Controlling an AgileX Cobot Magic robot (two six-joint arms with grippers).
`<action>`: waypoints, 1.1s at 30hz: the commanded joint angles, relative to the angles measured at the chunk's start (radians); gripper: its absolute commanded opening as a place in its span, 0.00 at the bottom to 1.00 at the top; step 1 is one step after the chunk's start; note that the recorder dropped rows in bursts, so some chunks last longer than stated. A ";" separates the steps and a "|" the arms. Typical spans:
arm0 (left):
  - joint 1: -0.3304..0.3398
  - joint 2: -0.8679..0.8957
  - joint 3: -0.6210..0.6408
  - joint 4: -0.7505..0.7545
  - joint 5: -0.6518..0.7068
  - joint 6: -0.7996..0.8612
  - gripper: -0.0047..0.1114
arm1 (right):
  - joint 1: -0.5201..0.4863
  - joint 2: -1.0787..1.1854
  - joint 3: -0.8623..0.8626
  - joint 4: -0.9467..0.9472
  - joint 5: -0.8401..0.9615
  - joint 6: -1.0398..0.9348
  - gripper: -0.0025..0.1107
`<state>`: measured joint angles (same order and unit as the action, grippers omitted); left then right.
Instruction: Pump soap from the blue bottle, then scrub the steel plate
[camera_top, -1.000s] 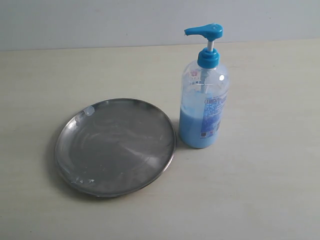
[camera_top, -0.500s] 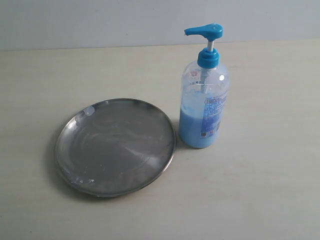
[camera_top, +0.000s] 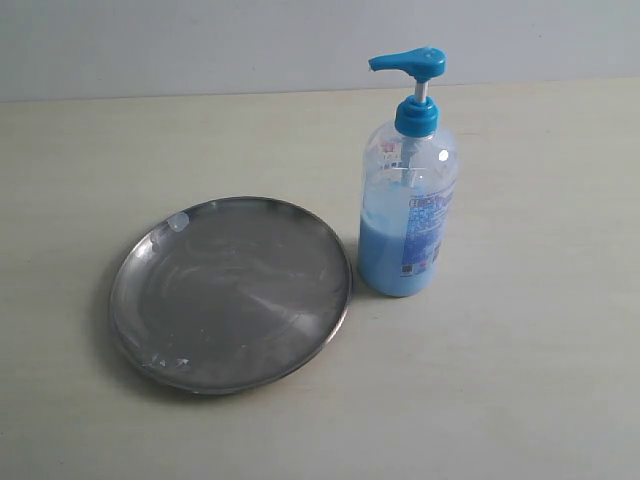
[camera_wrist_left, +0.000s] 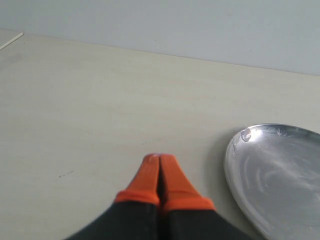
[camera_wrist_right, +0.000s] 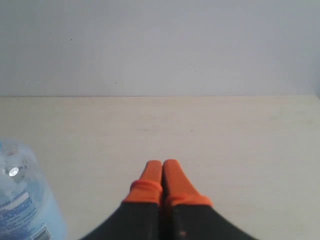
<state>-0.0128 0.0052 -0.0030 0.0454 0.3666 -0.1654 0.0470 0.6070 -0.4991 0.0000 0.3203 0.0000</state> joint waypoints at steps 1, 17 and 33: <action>0.001 -0.005 0.003 -0.006 -0.009 -0.001 0.04 | -0.006 0.038 -0.032 -0.006 -0.009 0.000 0.02; 0.001 -0.005 0.003 -0.006 -0.009 -0.001 0.04 | -0.006 0.155 -0.128 -0.006 -0.014 0.000 0.02; 0.001 -0.005 0.003 -0.006 -0.009 -0.001 0.04 | -0.006 0.169 -0.109 0.124 -0.011 0.000 0.02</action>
<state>-0.0128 0.0052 -0.0030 0.0454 0.3666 -0.1654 0.0470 0.7621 -0.6195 0.0865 0.3037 0.0000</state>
